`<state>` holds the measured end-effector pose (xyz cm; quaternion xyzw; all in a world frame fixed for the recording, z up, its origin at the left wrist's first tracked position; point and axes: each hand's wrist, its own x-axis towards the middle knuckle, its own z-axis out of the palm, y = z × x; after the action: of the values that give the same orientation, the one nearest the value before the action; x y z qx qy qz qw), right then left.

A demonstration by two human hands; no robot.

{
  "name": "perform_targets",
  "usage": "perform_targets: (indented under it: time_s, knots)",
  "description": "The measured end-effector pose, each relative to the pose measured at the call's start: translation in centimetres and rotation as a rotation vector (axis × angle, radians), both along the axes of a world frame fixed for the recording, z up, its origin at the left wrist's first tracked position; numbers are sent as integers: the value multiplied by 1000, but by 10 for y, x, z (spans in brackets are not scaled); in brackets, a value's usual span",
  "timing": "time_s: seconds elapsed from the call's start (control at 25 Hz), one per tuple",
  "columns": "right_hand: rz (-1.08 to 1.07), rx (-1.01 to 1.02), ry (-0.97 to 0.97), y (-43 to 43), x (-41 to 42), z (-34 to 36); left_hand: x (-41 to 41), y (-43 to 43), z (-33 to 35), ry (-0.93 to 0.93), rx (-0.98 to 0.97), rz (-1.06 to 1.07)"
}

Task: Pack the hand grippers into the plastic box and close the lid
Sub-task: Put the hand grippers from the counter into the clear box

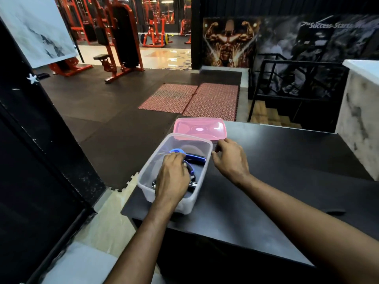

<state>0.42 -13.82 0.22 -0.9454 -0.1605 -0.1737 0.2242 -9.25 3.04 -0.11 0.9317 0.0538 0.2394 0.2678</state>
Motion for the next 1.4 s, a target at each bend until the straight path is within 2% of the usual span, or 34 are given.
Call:
perform_targets:
  time_s: [0.16, 0.44, 0.68, 0.88, 1.0, 1.12, 1.4]
  knots:
    - [2, -106, 145, -86, -19, -16, -17, -85, -9, -25, -13, -85]
    - [43, -292, 435, -227, -42, -48, -52, -200, -52, 181, -1, -156]
    - [53, -421, 613, -283, -55, -59, -58, -226, -83, 436, 43, -173]
    - [147, -454, 691, -299, -55, -58, -58, -230, -88, 473, 134, -140]
    - [193, -580, 761, -310, -52, -54, -56, -231, -90, 492, 160, -137]
    - [152, -667, 743, -316, -48, -56, -56, -232, -89, 501, 161, -131]
    - [142, -534, 556, -313, -40, -56, -63, -220, -91, 522, 117, -189]
